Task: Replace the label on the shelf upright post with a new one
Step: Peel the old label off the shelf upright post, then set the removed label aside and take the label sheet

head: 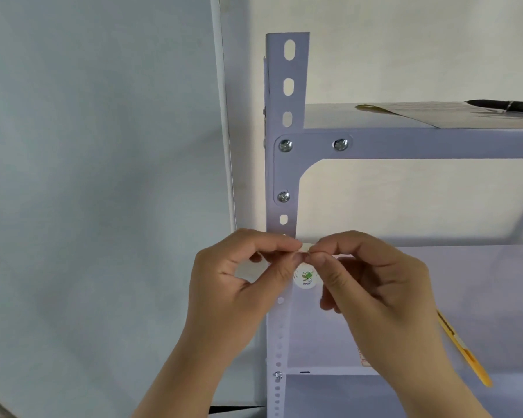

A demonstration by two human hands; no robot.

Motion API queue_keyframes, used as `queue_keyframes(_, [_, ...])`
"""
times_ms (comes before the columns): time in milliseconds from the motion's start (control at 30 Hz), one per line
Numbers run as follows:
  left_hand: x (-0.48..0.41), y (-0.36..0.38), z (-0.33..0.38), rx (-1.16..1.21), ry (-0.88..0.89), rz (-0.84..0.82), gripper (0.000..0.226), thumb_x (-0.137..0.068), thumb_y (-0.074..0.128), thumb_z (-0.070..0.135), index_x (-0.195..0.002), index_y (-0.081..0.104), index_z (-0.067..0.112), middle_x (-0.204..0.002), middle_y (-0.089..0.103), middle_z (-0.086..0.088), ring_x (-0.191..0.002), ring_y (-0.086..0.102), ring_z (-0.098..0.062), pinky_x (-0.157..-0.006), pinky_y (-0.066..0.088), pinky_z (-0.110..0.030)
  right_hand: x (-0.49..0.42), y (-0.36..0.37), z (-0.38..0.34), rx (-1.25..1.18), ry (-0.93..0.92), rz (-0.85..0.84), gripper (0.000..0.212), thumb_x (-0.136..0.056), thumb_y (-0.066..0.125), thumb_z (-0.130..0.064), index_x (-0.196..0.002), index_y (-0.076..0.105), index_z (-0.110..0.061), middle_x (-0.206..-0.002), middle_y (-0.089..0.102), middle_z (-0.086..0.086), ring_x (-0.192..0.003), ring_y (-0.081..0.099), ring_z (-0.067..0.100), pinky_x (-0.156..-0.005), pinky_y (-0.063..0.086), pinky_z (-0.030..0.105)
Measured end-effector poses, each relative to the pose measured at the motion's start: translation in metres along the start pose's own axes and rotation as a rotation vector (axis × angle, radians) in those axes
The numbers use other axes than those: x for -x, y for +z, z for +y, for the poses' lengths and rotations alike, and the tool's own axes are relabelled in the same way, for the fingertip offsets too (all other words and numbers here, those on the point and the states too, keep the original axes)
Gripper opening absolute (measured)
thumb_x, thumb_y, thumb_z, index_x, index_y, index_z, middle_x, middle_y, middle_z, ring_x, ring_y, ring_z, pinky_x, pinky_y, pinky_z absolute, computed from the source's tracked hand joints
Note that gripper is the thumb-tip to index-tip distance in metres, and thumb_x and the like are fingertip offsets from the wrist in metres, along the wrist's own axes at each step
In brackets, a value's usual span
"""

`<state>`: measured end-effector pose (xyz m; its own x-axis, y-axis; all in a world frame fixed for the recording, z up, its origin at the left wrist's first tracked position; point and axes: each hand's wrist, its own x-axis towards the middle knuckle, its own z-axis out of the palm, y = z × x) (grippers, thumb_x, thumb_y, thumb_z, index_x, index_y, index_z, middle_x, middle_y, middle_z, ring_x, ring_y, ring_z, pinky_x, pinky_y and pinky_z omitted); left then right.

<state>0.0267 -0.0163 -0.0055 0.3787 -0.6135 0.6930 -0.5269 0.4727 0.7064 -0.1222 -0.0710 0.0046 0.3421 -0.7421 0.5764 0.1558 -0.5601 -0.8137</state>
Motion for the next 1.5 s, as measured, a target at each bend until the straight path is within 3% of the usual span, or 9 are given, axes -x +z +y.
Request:
queue_keyframes(100, [0.000,0.007,0.009,0.119,-0.066,-0.064,0.013,-0.078,0.073,0.028,-0.089,0.078,0.030,-0.081,0.080,0.003,-0.077,0.072,-0.026,-0.075,0.060,-0.039,-0.002,-0.012,-0.007,-0.022,0.041,0.002,0.008,-0.076,0.068,-0.028,-0.076,0.074,-0.022,-0.051,0.064,-0.001,-0.041,0.054,0.012,-0.046,0.047,0.016])
queue_keyframes(267, [-0.001,0.023,0.018,0.296,-0.146,-0.124,0.013,-0.076,0.074,0.022,-0.087,0.072,0.028,-0.075,0.076,-0.004,-0.075,0.070,-0.034,-0.070,0.057,-0.028,-0.005,-0.028,-0.008,-0.171,0.133,0.018,0.013,-0.082,0.072,-0.006,-0.072,0.075,-0.015,-0.056,0.068,0.001,-0.040,0.048,0.013,-0.043,0.042,0.021])
queue_keyframes(400, [-0.003,0.039,0.023,0.331,-0.157,-0.148,0.022,-0.079,0.070,0.005,-0.075,0.074,0.026,-0.068,0.075,0.005,-0.062,0.065,-0.010,-0.062,0.052,-0.017,-0.007,-0.038,-0.007,-0.251,0.214,0.037,0.011,-0.077,0.076,-0.002,-0.077,0.078,-0.014,-0.057,0.068,0.004,-0.038,0.045,0.014,-0.041,0.039,0.020])
queue_keyframes(500, [-0.001,0.050,0.027,0.323,-0.209,-0.123,0.010,-0.076,0.077,0.017,-0.081,0.081,0.025,-0.072,0.079,0.005,-0.063,0.069,-0.007,-0.063,0.054,-0.017,-0.006,-0.048,-0.004,-0.219,0.233,0.040,0.020,-0.079,0.077,-0.005,-0.095,0.077,-0.017,-0.065,0.072,0.003,-0.041,0.049,0.013,-0.043,0.041,0.022])
queue_keyframes(700, [0.003,0.067,0.029,0.195,-0.227,-0.029,0.019,-0.070,0.077,0.027,-0.088,0.081,0.033,-0.079,0.082,0.006,-0.077,0.075,-0.030,-0.075,0.061,-0.042,-0.007,-0.067,-0.001,-0.017,0.172,0.015,0.017,-0.082,0.073,-0.007,-0.082,0.071,-0.023,-0.059,0.067,-0.004,-0.047,0.054,0.011,-0.046,0.044,0.023])
queue_keyframes(900, [0.004,0.082,0.032,-0.022,-0.131,-0.009,0.030,-0.076,0.082,0.013,-0.090,0.079,0.040,-0.081,0.080,0.019,-0.074,0.074,-0.013,-0.072,0.061,-0.025,-0.011,-0.083,0.003,0.112,0.149,-0.011,0.027,-0.080,0.076,-0.007,-0.084,0.077,-0.033,-0.071,0.072,-0.013,-0.055,0.058,0.011,-0.050,0.052,0.032])
queue_keyframes(1033, [0.007,0.095,0.037,-0.199,-0.019,0.031,0.029,-0.075,0.083,0.013,-0.093,0.080,0.035,-0.087,0.076,0.025,-0.076,0.069,-0.003,-0.069,0.051,-0.009,-0.012,-0.095,0.010,0.211,0.077,0.000,0.022,-0.081,0.076,-0.014,-0.083,0.076,-0.036,-0.072,0.071,-0.021,-0.057,0.061,0.006,-0.050,0.046,0.012])
queue_keyframes(1233, [0.010,0.117,0.042,-0.388,0.085,0.099,0.021,-0.075,0.083,0.011,-0.090,0.082,0.025,-0.080,0.067,0.030,-0.077,0.067,-0.001,-0.070,0.052,-0.011,-0.012,-0.114,0.020,0.446,-0.127,-0.033,0.017,-0.082,0.076,-0.011,-0.087,0.078,-0.027,-0.075,0.071,-0.016,-0.074,0.064,0.010,-0.061,0.046,0.009])
queue_keyframes(1500, [0.014,0.133,0.045,-0.427,0.068,0.082,0.016,-0.075,0.083,0.011,-0.082,0.080,0.025,-0.074,0.066,0.027,-0.073,0.063,-0.003,-0.068,0.047,-0.005,-0.012,-0.130,0.029,0.470,-0.131,-0.086,0.017,-0.087,0.070,-0.009,-0.088,0.077,-0.024,-0.079,0.070,-0.013,-0.078,0.063,0.006,-0.063,0.043,0.008])
